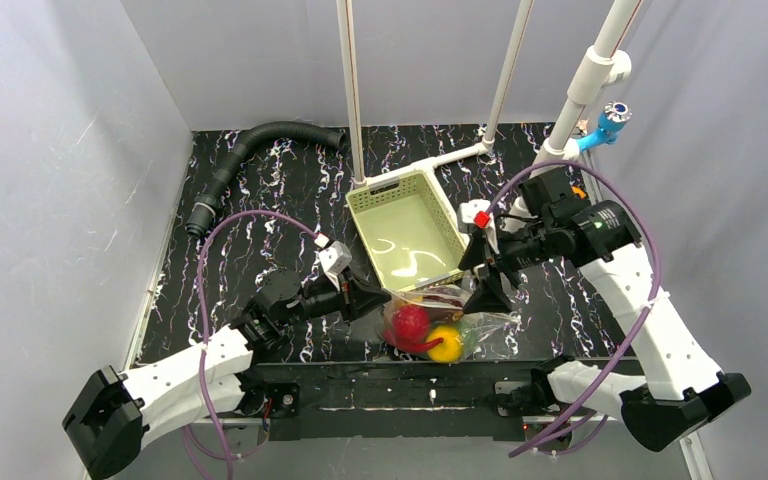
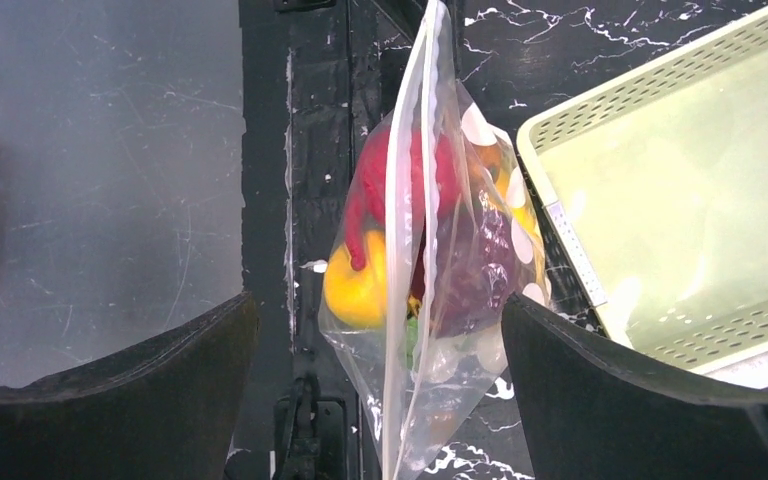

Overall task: Open the zip-top bag and remove the fake food
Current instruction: Move the bin to the center of the board, then open the zipper of the food storage bag at the center of the board.

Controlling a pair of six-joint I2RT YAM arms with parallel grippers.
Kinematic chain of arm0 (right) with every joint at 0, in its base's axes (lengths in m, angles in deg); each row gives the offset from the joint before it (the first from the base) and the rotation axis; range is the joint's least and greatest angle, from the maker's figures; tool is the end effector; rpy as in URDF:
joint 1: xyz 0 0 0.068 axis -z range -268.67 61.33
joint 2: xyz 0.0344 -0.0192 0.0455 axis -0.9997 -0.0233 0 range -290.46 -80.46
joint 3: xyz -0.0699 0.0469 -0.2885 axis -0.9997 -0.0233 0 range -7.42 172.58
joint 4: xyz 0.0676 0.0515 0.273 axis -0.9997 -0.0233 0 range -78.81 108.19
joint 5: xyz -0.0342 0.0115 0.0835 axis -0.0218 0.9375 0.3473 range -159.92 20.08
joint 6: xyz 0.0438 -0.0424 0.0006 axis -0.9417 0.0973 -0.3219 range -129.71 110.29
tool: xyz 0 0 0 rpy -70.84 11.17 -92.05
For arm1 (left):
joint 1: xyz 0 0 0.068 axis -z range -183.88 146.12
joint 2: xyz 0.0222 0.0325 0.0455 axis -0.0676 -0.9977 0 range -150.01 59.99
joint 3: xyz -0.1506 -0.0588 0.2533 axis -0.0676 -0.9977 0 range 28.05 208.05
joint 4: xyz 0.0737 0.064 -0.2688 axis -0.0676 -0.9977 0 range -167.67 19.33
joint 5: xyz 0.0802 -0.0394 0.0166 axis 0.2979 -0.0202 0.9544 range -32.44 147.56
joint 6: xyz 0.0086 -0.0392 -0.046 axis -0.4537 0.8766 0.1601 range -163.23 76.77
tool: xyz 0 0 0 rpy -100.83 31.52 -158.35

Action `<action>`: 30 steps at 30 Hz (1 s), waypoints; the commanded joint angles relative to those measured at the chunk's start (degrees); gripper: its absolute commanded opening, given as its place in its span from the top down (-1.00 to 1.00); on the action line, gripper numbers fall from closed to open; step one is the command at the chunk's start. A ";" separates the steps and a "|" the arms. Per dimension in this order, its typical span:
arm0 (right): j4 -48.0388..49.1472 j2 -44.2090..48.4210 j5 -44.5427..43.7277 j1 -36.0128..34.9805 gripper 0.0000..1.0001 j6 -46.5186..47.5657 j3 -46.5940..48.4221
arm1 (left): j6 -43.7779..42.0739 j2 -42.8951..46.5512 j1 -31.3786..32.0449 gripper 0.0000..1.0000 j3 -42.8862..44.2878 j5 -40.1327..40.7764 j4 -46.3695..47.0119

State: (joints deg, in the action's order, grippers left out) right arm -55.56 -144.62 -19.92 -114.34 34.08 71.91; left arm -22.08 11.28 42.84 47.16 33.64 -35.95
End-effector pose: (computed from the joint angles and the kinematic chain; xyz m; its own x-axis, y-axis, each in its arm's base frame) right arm 0.1581 0.1148 0.4174 -0.1135 -0.5481 -0.8287 -0.9931 0.0374 0.1113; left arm 0.1287 -0.1637 0.2619 -0.2829 -0.1806 -0.9420 0.9009 0.2869 -0.3256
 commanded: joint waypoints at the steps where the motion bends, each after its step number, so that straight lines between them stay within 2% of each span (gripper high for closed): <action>1: 5.34 -2.32 -3.65 -3.37 -0.92 -3.07 2.34 | -0.05 -0.70 -0.17 1.00 2.46 -0.87 1.59; 11: 11.80 -6.60 -12.98 -11.33 -0.84 -9.13 1.41 | 0.30 -1.18 -0.18 1.00 2.59 -1.13 1.85; 19: 14.14 -7.79 -18.03 -14.25 -0.43 -10.26 -0.35 | 0.39 -0.54 -0.17 1.00 2.42 -0.96 1.78; 24: 12.77 -8.08 -16.51 -15.31 -0.41 -8.40 -1.02 | 0.47 0.01 -0.15 1.00 2.33 -0.78 1.40; 30: 13.39 -8.50 -19.23 -16.71 -0.40 -7.96 -2.21 | 0.47 0.28 -0.16 1.00 2.35 -0.73 1.36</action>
State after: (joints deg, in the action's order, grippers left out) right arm -43.30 -152.66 -37.39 -130.01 25.21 70.41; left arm -21.54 10.37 42.84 47.67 33.14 -35.16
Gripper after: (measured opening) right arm 0.709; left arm 0.007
